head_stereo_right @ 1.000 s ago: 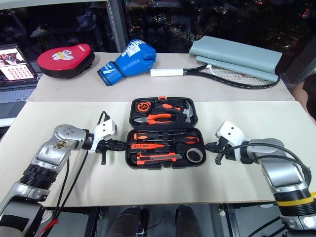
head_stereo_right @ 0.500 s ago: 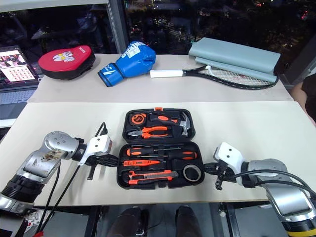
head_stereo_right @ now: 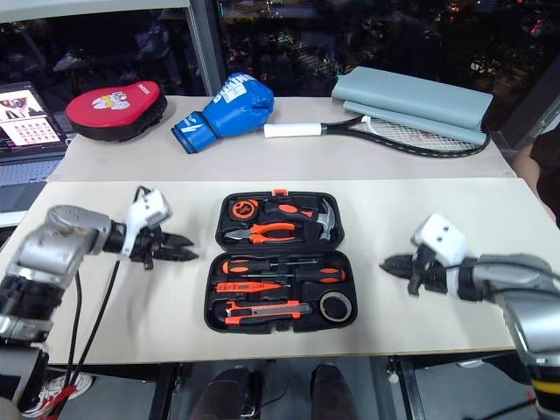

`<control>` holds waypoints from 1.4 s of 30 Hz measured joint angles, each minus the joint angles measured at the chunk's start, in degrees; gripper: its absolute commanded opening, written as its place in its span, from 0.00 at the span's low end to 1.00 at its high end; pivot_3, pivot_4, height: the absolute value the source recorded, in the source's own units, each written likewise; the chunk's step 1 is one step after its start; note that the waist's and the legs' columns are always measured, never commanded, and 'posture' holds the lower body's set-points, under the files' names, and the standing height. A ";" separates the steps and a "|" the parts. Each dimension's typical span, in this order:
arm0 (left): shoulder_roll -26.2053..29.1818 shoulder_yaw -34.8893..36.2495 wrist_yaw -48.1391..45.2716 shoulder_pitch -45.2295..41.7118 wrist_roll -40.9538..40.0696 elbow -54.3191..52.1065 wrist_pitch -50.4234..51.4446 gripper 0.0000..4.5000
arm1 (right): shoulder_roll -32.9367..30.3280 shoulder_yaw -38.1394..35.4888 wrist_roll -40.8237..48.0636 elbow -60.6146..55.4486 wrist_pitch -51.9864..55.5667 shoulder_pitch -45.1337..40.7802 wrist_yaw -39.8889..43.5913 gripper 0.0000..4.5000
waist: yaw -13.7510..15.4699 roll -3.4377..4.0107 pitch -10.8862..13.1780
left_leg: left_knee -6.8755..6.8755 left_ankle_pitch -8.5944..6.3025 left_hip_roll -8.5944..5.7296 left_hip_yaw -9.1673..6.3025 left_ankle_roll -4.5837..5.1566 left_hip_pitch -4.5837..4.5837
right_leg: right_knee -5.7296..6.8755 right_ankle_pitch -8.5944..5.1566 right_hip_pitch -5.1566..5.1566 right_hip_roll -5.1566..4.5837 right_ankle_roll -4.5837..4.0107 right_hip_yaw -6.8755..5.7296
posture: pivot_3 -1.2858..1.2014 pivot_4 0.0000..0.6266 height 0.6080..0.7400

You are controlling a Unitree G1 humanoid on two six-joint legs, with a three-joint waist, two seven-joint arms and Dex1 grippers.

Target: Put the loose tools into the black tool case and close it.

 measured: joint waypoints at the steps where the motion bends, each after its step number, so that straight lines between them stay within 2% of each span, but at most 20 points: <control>1: -1.48 0.29 1.10 -2.08 -0.94 1.04 4.25 0.85 | 1.65 0.08 0.82 1.29 2.46 -3.20 -1.14 0.57 | 0.01 0.00 0.00 | 0.01 0.00 -0.03 0.00 0.00 -0.09 | -0.01 0.00 -0.07 -0.01 0.01 0.00 | 0.52 0.24 0.97; 3: -5.71 2.09 3.90 -5.95 -4.01 2.62 13.62 0.98 | 4.79 1.18 2.74 4.21 8.13 -9.56 -3.73 0.70 | 0.03 -0.01 0.01 | 0.03 0.00 -0.06 -0.02 0.00 -0.15 | -0.01 0.01 -0.10 -0.02 0.02 0.00 | 0.52 0.24 0.97; 6: -7.30 2.40 7.17 -7.52 -5.64 3.62 19.24 0.98 | 7.70 2.87 3.91 7.53 13.56 -14.52 -6.14 0.70 | 0.03 0.00 0.00 | -0.06 0.00 -0.09 -0.05 0.01 -0.17 | -0.02 0.01 -0.15 -0.02 0.01 -0.01 | 0.52 0.24 0.97; 10: -8.47 1.47 10.81 -7.38 -5.37 5.93 19.09 0.98 | 9.77 4.69 3.92 12.85 16.81 -17.99 -8.30 0.70 | 0.05 0.00 0.00 | -0.25 0.00 -0.14 -0.03 0.00 -0.27 | 0.01 0.01 -0.24 -0.09 0.01 -0.01 | 0.52 0.24 0.97; 19: -10.70 0.42 11.98 -8.35 -5.66 10.51 15.52 0.98 | 12.00 7.05 3.76 22.37 18.09 -23.63 -9.62 0.70 | 0.44 0.02 -0.01 | -0.35 0.01 -0.31 -0.05 -0.02 -0.16 | -0.14 0.01 -0.19 -0.28 0.02 -0.05 | 0.52 0.24 0.97; 29: -12.80 0.23 12.07 -9.42 -5.37 14.52 11.59 0.98 | 13.69 8.81 3.87 25.03 19.59 -24.46 -9.71 0.70 | 0.60 0.06 -0.04 | -0.28 0.05 -0.36 -0.10 -0.08 -0.06 | -0.03 0.01 -0.10 -0.30 0.01 -0.05 | 0.52 0.24 0.97; 31: -13.06 0.04 12.13 -9.53 -5.24 14.86 11.04 0.86 | 14.08 9.35 3.73 25.29 19.80 -24.50 -9.81 0.71 | 0.60 0.06 -0.05 | -0.26 0.05 -0.37 -0.10 -0.08 -0.06 | -0.03 0.01 -0.10 -0.32 0.02 -0.05 | 0.52 0.24 0.97; 34: -13.24 -0.72 12.23 -9.56 -4.43 15.40 10.20 0.65 | 14.65 10.40 2.59 27.34 19.72 -25.34 -10.21 0.54 | 0.56 0.06 -0.05 | -0.25 0.05 -0.38 -0.09 -0.08 -0.07 | -0.02 0.01 -0.11 -0.32 0.02 -0.05 | 0.52 0.24 0.97; 41: -13.85 -1.08 11.28 -9.74 -4.91 14.64 11.79 0.12 | 15.45 10.92 2.17 28.80 18.93 -26.62 -9.69 0.01 | 0.83 0.08 -0.26 | -0.28 0.05 -0.41 -0.12 -0.07 0.02 | -0.06 0.02 0.01 -0.35 0.04 -0.07 | 0.52 0.24 0.97; 42: -13.77 -1.08 11.26 -9.78 -4.87 14.64 11.85 0.06 | 15.45 10.92 2.16 28.85 18.93 -26.62 -9.77 0.00 | 0.83 0.09 -0.34 | -0.27 0.05 -0.41 -0.13 -0.07 0.10 | -0.06 0.02 0.08 -0.35 0.04 -0.07 | 0.52 0.24 0.97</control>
